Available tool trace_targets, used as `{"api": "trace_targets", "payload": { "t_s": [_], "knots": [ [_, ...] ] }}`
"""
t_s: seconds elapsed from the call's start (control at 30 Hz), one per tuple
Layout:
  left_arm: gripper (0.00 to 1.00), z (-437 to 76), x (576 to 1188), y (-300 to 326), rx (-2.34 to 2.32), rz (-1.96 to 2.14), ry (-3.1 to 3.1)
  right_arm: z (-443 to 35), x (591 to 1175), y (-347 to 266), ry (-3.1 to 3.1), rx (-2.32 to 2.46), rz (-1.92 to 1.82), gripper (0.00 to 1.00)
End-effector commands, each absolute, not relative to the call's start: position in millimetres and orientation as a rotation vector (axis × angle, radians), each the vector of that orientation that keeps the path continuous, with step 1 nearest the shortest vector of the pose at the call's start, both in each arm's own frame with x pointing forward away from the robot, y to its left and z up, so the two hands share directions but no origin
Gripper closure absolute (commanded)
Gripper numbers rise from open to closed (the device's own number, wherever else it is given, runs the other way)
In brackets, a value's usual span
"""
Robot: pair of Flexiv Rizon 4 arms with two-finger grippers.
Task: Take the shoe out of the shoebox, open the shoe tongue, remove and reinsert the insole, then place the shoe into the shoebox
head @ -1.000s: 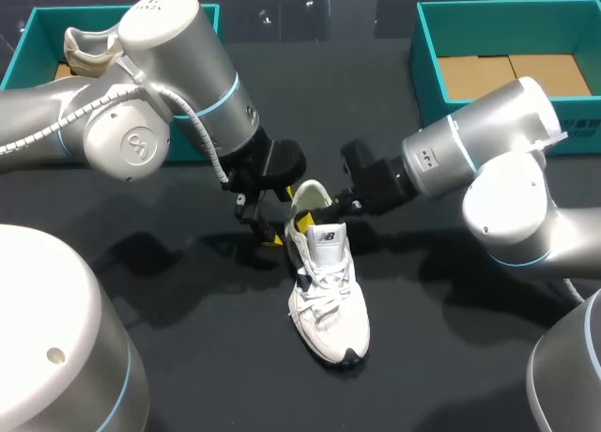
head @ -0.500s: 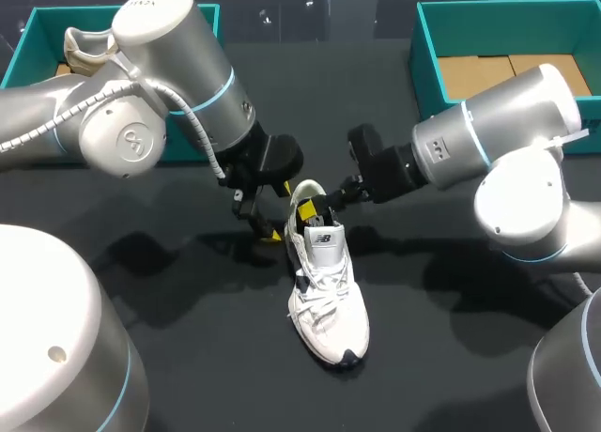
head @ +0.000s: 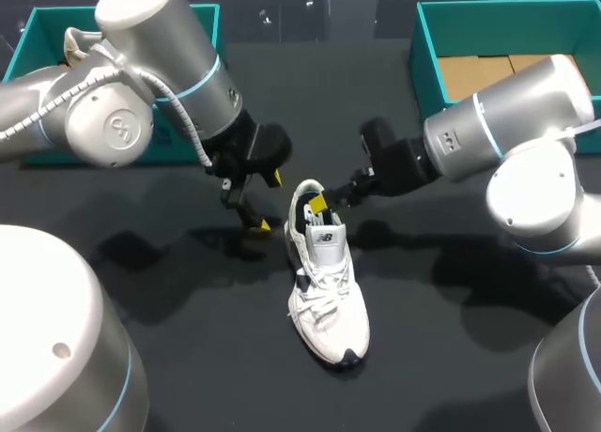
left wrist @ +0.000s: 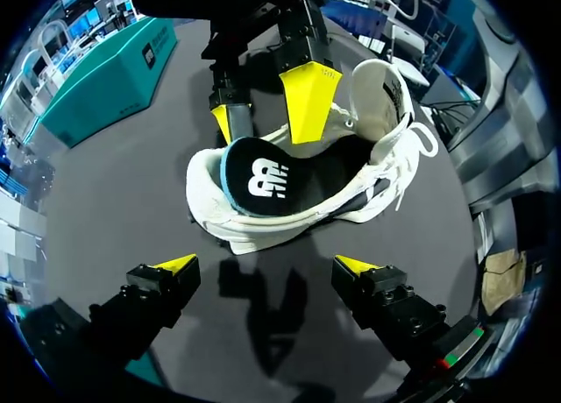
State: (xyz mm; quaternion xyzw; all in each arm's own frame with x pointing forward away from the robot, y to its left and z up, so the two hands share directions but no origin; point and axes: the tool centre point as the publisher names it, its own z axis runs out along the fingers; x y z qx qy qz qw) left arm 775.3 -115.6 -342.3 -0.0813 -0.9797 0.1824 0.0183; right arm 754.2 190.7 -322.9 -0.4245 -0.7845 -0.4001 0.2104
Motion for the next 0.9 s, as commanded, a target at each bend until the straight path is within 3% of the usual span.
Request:
{"api": "trace_targets", "payload": {
  "t_s": [0.03, 0.9],
  "knots": [
    [0.0, -333.0, 778.5, -105.1, -0.265, 0.558, -3.037, -322.9, 753.9, 176.3, -2.174, -1.207, -1.084, 0.35],
    [0.0, -305.6, 799.2, -60.0, -0.326, 0.495, -3.036, -292.0, 751.3, 138.5, -2.214, -1.26, -0.962, 0.47]
  ]
}}
